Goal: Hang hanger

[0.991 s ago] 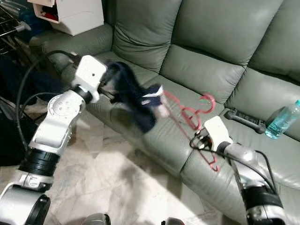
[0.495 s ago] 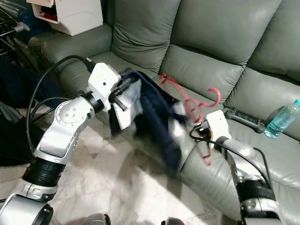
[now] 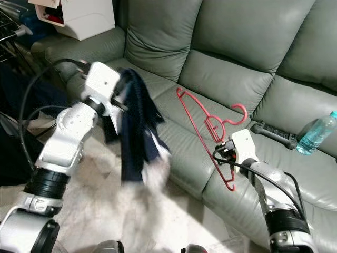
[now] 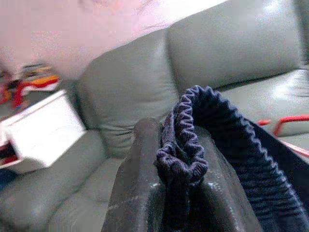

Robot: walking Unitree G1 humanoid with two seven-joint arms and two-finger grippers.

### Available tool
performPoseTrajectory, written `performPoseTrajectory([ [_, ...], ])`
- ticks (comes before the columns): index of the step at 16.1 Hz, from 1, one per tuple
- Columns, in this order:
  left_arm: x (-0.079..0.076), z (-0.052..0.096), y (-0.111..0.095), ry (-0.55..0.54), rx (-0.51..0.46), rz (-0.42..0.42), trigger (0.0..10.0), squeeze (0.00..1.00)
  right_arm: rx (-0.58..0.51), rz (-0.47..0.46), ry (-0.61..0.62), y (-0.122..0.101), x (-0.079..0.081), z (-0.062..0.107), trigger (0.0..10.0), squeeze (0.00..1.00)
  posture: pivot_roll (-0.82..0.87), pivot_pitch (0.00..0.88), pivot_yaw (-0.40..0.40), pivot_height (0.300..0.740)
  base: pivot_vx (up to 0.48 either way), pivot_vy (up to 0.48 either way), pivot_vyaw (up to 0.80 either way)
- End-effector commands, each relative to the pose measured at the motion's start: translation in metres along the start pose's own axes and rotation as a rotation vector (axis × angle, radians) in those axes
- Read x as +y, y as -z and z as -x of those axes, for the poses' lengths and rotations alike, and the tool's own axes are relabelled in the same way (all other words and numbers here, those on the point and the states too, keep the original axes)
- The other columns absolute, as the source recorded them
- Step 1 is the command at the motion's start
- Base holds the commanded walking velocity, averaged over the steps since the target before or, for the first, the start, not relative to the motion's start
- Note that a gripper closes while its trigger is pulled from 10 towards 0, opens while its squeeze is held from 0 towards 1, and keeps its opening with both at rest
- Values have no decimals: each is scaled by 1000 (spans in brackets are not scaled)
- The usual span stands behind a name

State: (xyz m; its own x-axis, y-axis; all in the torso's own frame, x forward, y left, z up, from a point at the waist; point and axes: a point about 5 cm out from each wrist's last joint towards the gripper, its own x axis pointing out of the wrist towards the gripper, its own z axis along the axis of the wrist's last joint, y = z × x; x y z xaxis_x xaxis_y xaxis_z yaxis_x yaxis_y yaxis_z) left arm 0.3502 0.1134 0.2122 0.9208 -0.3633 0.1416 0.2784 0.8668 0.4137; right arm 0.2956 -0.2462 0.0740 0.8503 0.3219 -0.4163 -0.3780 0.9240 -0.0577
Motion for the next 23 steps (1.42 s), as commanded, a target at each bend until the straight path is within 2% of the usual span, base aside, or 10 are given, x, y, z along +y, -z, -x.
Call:
performPoseTrajectory([
  [1, 15, -4, -4, -101, 8, -13, 10000, 0, -72, 3, 5, -13, -1, 1, 10000, 0, -83, 34, 36, 740, 0, 0, 0],
  [2, 28, -8, 5, -222, 82, 22, 10000, 0, -171, -15, -51, -33, 6, 1, 10000, 0, -84, 35, 37, 740, 0, 0, 0],
  [5, 44, -7, 28, -350, 231, 46, 10000, 0, -211, -17, -216, -48, 29, 1, 10000, 0, -88, 32, 40, 740, 0, 0, 0],
  [6, 45, -5, 36, -362, 268, 84, 10000, 0, -216, -6, -258, -51, 37, 2, 10000, 0, -89, 31, 41, 740, 0, 0, 0],
  [9, 38, 1, 54, -378, 343, 118, 10000, 0, -188, 61, -223, -49, 45, -4, 10000, 0, -85, 23, 40, 740, 0, 0, 0],
  [11, 34, 1, 52, -346, 309, 144, 10000, 0, -129, 101, -249, -41, 49, -6, 10000, 0, -84, 21, 37, 740, 0, 0, 0],
  [13, 35, 0, 46, -339, 273, 124, 10000, 0, -61, 107, -282, -32, 51, -5, 10000, 0, -82, 20, 35, 740, 0, 0, 0],
  [15, 32, -3, 39, -296, 237, 160, 10000, 0, -1, 122, -323, -24, 52, -3, 10000, 0, -83, 18, 33, 740, 0, 0, 0],
  [19, 27, -6, 25, -211, 161, 124, 10000, 0, 32, 131, -323, -17, 49, -2, 10000, 0, -84, 16, 33, 740, 0, 0, 0],
  [23, 18, -5, 5, -82, 33, 127, 10000, 0, 51, 138, -320, -14, 46, -1, 10000, 0, -81, 12, 33, 740, 0, 0, 0],
])
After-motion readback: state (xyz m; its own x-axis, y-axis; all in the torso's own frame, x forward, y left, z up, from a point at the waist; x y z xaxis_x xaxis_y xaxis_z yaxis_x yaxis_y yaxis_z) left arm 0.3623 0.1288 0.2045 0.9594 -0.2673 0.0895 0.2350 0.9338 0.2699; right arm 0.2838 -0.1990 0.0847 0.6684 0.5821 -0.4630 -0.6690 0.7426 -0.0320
